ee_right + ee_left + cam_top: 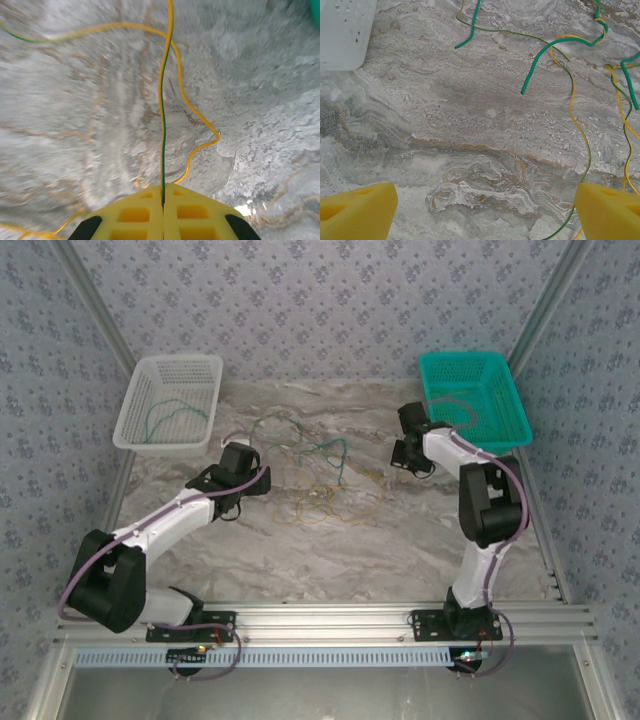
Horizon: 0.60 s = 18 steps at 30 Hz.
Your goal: Untangle the cables
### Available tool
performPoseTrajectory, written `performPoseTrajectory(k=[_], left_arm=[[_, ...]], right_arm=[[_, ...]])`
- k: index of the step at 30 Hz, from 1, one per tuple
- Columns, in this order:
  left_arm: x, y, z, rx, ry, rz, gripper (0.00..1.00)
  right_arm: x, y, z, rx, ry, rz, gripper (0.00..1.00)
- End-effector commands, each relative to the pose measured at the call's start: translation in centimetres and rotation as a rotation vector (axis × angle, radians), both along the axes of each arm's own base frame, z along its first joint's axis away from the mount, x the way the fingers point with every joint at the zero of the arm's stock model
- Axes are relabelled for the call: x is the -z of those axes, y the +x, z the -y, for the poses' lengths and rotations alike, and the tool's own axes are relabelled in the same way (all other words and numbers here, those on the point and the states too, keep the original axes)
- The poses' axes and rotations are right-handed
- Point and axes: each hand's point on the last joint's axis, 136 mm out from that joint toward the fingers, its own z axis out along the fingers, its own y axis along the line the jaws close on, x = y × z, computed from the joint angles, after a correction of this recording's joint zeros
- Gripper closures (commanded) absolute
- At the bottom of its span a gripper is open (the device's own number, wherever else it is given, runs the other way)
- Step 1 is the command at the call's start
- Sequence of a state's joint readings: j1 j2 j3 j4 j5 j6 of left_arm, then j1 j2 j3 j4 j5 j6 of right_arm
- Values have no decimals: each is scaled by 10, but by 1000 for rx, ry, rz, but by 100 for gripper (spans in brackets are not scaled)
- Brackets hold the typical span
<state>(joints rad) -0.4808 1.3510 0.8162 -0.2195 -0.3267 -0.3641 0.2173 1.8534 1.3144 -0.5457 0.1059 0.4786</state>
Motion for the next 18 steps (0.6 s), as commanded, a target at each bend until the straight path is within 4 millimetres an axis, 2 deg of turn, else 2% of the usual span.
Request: performPoseTrajectory(k=[1,3,6,10,18], left_arm=[[-27,6,4,0,-30,88,9],[-27,5,3,-3,-35,94,9],[-28,4,3,-3,-38,99,9],[-25,5,4,1,-37,88,9],[-19,2,1,1,-21,72,8]], right_arm=[[-53,3,0,-7,43,133,100],[-68,3,1,-8,59,165,100],[-67,6,5,-10,43,138,100],[-38,5,9,-22,6,20,100],[11,8,22,-13,-111,-129,89]])
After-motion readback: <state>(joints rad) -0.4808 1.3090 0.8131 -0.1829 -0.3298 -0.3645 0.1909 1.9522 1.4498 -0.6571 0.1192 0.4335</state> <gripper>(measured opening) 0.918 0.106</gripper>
